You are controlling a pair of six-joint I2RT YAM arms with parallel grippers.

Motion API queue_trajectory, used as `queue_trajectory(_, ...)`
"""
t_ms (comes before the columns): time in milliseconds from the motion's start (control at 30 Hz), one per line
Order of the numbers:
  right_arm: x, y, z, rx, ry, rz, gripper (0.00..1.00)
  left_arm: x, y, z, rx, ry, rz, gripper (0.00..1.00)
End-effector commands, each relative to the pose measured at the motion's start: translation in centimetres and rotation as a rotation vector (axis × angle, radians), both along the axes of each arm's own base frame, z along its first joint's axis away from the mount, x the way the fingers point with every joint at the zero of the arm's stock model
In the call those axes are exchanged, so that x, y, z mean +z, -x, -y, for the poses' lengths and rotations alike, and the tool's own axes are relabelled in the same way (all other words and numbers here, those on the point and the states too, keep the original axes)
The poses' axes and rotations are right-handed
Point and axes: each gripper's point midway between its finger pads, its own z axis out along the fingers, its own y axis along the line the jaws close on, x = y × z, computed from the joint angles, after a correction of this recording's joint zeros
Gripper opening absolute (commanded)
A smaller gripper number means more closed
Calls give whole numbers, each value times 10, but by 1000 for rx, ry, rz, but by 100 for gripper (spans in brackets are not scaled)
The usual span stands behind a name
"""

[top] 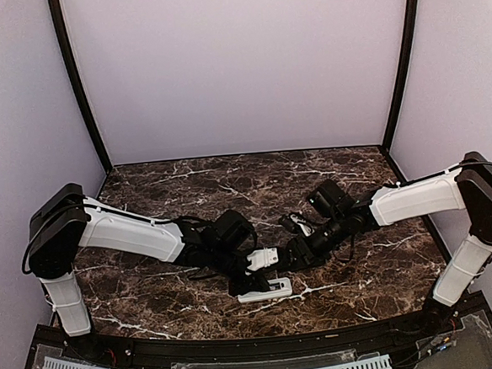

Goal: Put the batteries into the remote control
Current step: Pass from the left arm to the right

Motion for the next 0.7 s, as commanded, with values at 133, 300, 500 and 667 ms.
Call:
queue_trajectory(133, 13, -9, 2, -1, -16, 32, 57, 42, -3, -1, 32, 71, 60, 0)
queue_trajectory(300, 24, -21, 4, -11, -32, 52, 58, 63, -6, -12, 66, 84, 84, 0)
queue_trajectory(500, 33, -42, 8, -20, -59, 65, 58, 90, -23, -35, 128, 109, 87, 0)
queue_trajectory(667, 46, -83, 27, -90, -20, 151, 57, 122, -86, -51, 305, 232, 49, 0)
